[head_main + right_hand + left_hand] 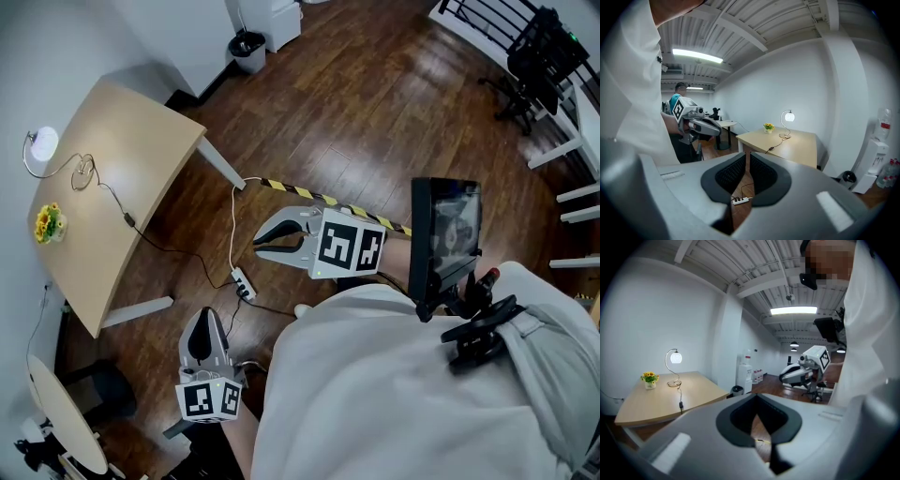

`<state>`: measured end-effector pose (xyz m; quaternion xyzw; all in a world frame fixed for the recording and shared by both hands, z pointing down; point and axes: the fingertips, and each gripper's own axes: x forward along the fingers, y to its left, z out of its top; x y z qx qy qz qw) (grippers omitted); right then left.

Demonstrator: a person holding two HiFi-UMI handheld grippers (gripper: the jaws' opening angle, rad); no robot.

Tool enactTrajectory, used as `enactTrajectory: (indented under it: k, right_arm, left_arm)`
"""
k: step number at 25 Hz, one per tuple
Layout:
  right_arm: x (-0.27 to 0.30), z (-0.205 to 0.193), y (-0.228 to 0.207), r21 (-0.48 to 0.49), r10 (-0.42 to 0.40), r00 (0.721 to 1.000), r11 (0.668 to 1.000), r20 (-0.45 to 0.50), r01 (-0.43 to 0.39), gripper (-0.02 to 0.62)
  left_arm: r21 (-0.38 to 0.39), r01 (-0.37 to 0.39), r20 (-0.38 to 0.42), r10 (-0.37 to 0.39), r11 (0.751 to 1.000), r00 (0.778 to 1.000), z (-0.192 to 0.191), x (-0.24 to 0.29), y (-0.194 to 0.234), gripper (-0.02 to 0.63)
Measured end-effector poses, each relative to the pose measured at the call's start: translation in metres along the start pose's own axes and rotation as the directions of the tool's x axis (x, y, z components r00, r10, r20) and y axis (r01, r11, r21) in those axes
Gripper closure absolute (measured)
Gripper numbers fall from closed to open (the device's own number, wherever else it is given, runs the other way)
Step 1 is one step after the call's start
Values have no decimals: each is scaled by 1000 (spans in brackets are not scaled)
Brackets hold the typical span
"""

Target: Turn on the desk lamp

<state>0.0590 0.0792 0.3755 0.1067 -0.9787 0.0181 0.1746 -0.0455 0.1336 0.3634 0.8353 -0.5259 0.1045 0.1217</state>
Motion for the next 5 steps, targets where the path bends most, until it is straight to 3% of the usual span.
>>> enactTrajectory:
  k: [5]
  right_arm:
    - [5, 0, 13, -7, 10, 1000, 1000, 2, -10, 566]
  left_arm:
    - [2, -8, 8, 8, 1000, 1000, -3, -11, 0, 584]
